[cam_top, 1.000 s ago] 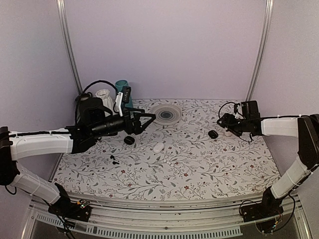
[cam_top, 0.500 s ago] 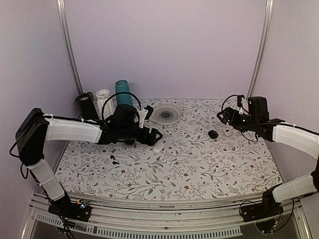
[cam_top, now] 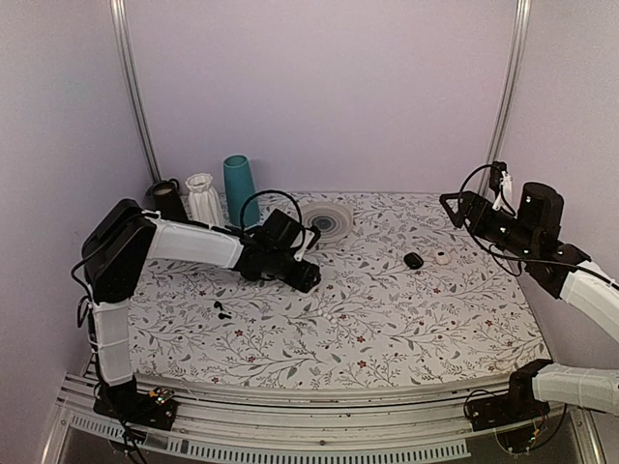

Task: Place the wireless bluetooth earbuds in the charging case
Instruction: Pick up the charging case from the center of the board, then pass from the left arm to the right

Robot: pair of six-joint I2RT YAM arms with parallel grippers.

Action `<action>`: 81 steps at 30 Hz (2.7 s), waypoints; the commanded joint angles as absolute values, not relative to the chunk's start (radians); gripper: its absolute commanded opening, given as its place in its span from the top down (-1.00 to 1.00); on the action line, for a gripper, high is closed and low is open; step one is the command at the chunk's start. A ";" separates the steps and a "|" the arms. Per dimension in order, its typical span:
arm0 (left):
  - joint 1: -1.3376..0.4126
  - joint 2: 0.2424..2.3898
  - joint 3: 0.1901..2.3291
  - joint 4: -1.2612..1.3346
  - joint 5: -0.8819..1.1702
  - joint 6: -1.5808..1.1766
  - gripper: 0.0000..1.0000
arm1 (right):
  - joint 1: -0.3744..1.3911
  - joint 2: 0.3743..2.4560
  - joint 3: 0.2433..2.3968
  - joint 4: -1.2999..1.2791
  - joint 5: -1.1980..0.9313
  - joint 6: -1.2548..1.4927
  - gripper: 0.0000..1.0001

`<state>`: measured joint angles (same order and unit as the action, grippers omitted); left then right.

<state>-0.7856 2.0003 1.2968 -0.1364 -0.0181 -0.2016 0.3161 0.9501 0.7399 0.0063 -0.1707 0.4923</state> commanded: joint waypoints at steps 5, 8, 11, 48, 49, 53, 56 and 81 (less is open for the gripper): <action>-0.813 2.097 1.379 -0.260 -0.058 -0.186 -0.32 | 0.322 0.904 0.732 0.040 -0.195 0.469 -0.85; -0.815 2.100 1.376 -0.260 -0.060 -0.186 -0.30 | 0.323 0.908 0.730 0.044 -0.203 0.472 -0.85; -0.819 2.106 1.376 -0.262 -0.059 -0.183 -0.25 | 0.322 0.914 0.727 0.049 -0.207 0.478 -0.84; -0.969 1.580 1.000 0.352 0.054 0.127 0.46 | 0.605 1.242 0.858 0.209 -0.452 0.603 -0.73; -0.978 1.574 1.000 0.352 0.045 0.142 0.46 | 0.619 1.249 0.866 0.206 -0.455 0.603 -0.72; -1.023 1.553 0.993 0.357 -0.020 0.219 0.46 | 0.672 1.273 0.896 0.184 -0.456 0.598 -0.70; -1.053 1.546 0.992 0.359 -0.070 0.271 0.47 | 0.697 1.293 0.919 0.164 -0.456 0.594 -0.67; -1.125 1.575 0.996 0.396 -0.212 0.386 0.49 | 0.785 1.368 1.005 0.061 -0.497 0.543 -0.03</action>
<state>-1.1099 1.5642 0.9958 0.3622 -0.2016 0.3744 0.7700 1.3457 0.9684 0.0723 -0.4755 0.5617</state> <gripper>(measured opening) 0.405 0.549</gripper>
